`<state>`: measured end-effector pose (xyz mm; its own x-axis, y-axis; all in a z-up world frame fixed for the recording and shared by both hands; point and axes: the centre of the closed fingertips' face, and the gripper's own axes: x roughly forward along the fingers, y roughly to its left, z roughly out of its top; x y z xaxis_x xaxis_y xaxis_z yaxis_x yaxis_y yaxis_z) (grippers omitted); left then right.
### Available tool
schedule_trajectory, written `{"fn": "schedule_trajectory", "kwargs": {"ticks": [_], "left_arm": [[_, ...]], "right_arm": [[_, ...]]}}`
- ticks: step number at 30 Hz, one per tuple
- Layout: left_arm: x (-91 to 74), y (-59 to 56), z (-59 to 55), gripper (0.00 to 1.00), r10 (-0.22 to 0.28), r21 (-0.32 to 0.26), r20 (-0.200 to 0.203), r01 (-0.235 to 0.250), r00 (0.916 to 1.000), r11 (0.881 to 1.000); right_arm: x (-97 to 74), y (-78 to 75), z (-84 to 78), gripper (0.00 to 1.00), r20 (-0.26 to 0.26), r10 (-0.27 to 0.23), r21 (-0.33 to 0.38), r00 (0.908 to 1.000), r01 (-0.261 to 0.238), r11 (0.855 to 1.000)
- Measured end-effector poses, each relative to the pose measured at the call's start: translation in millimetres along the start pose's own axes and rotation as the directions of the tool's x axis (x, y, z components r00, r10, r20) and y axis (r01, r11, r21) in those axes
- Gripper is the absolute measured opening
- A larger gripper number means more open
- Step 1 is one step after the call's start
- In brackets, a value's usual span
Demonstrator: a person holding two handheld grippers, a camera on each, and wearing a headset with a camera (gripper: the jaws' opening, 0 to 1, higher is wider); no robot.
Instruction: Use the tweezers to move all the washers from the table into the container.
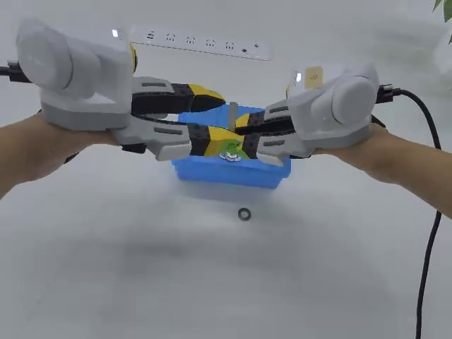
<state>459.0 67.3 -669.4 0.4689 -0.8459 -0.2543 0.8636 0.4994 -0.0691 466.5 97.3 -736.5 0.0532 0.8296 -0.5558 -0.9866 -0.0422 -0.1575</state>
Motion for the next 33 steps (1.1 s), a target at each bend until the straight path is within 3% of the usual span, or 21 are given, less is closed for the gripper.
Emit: {"fn": "schedule_trajectory", "kwargs": {"ticks": [2, 6, 12, 21, 24, 26, 29, 33], "left_arm": [[0.6, -5.5, 2.6, 0.21, -0.035, -0.001, -0.001, 0.035, 0.9994, 0.999], [1.0, -5.5, 4.3, 0.22, -0.044, 0.022, -0.006, 0.044, 0.999, 0.999], [2.4, -10.9, 10.2, 0.13, -0.061, 0.024, -0.003, 0.061, 0.9981, 0.998], [10.7, -22.8, 17.5, 0.07, -0.063, 0.11, 0.002, 0.062, 0.998, 0.992], [10.7, -21.1, 17.0, 0.05, -0.061, 0.167, -0.005, 0.06, 0.9982, 0.984], [11.9, -20.1, 17.7, 0.04, -0.055, 0.143, -0.002, 0.055, 0.9985, 0.988], [15.3, -19.8, 20.0, 0.04, -0.046, 0.175, 0.005, 0.045, 0.9989, 0.984], [16.9, -15.5, 21.9, 0.04, -0.046, 0.169, 0.017, 0.043, 0.9988, 0.985]], "right_arm": [[0.1, 1.0, 0.4, 0.08, -0.001, 0.004, -0.002, 1.0, -0.004, 1.0], [-0.1, 3.8, 2.0, 0.08, 0.0, 0.014, -0.007, 0.9999, -0.014, 1.0], [-1.1, 6.5, 4.9, 0.08, 0.004, 0.022, -0.017, 0.9997, -0.022, 1.0], [-4.3, 8.4, 4.7, 0.08, -0.005, 0.027, -0.041, 0.9996, -0.027, 0.999], [-6.1, 9.0, 2.2, 0.08, -0.016, 0.025, -0.058, 0.9996, -0.026, 0.998], [-6.9, 8.5, 1.3, 0.09, -0.02, 0.021, -0.063, 0.9996, -0.022, 0.998], [-8.4, 5.5, 1.0, 0.09, -0.023, 0.002, -0.069, 0.9997, -0.003, 0.998], [-11.4, 1.9, -0.4, 0.11, -0.029, -0.017, -0.047, 0.9994, 0.016, 0.999]]}}
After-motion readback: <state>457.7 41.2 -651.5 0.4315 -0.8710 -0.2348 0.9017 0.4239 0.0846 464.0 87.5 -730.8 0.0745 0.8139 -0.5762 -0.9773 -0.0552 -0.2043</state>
